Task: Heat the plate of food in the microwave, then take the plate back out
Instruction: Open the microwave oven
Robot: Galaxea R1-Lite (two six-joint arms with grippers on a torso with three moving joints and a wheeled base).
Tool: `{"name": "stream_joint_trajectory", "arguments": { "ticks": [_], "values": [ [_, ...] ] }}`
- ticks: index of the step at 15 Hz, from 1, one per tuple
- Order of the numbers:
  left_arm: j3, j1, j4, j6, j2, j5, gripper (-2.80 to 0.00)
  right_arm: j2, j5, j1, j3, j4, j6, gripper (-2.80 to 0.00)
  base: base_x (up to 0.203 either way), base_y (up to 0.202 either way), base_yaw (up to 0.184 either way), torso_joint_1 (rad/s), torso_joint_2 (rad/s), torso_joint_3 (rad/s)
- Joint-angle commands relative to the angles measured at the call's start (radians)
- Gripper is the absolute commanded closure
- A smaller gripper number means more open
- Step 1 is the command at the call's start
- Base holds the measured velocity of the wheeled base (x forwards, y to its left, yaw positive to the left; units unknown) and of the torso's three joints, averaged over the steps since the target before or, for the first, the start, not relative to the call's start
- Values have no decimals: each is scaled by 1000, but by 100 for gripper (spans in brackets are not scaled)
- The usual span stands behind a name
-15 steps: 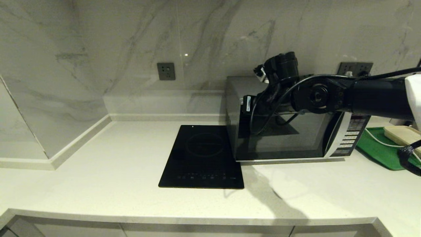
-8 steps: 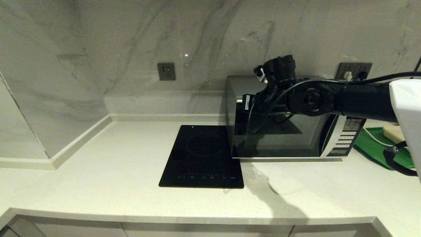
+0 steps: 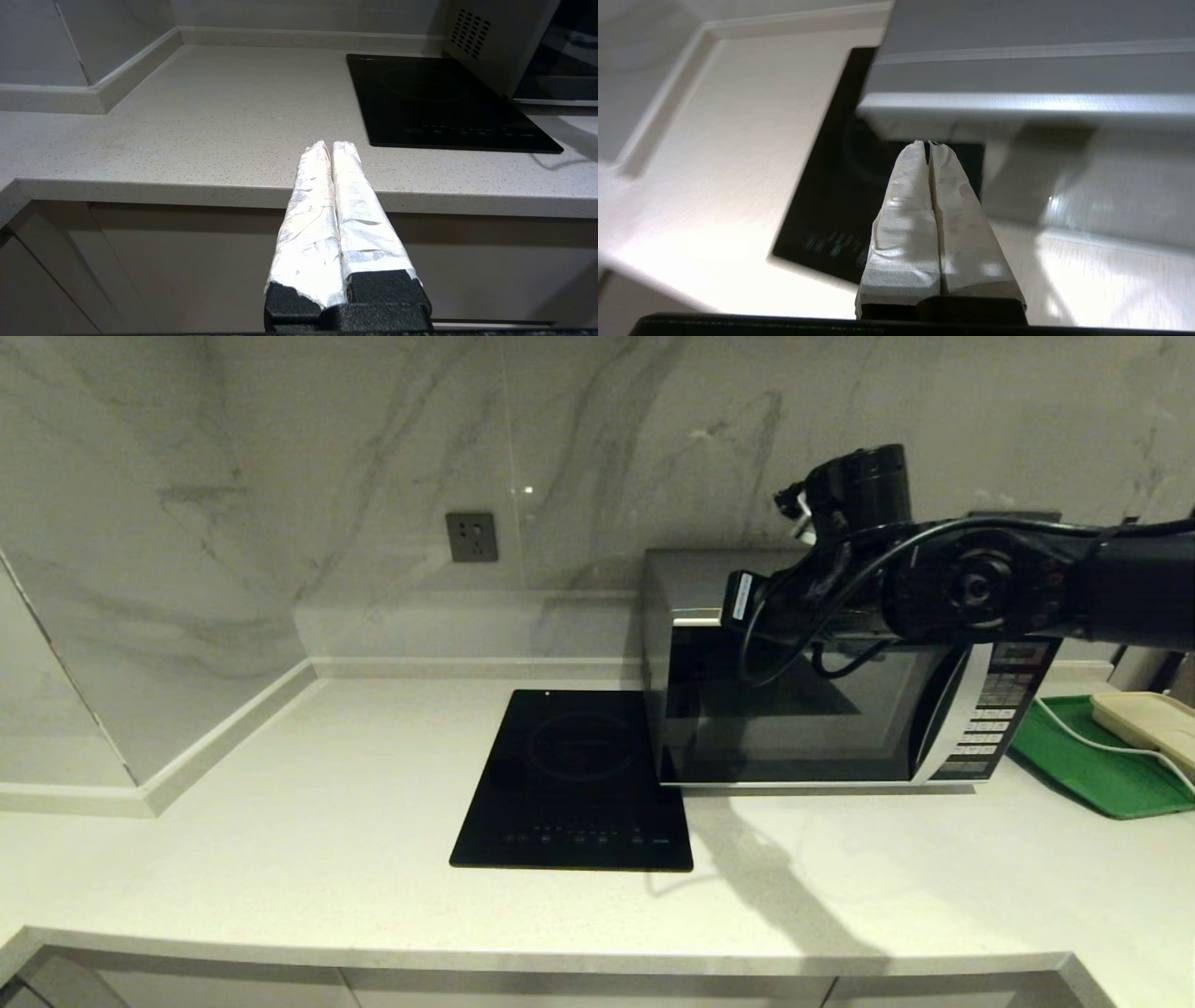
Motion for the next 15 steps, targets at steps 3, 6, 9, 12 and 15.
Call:
{"name": "stream_joint_trajectory", "arguments": {
  "ticks": [3,6,9,12,15],
  "values": [
    [0,0,-1,-1,-1,0,0,-409,38,-37,373,6,98,0,0,0,0,0,0,0],
    [0,1,-1,-1,-1,0,0,-528,56,-260,617,4,246,0,0,0,0,0,0,0],
    [0,1,-1,-1,-1,0,0,-525,144,-545,811,-45,371,0,0,0,0,0,0,0],
    [0,0,-1,-1,0,0,0,-378,255,-715,951,-203,416,0,0,0,0,0,0,0],
    [0,1,-1,-1,-2,0,0,-190,279,-768,979,-353,457,0,0,0,0,0,0,0]
  ]
}}
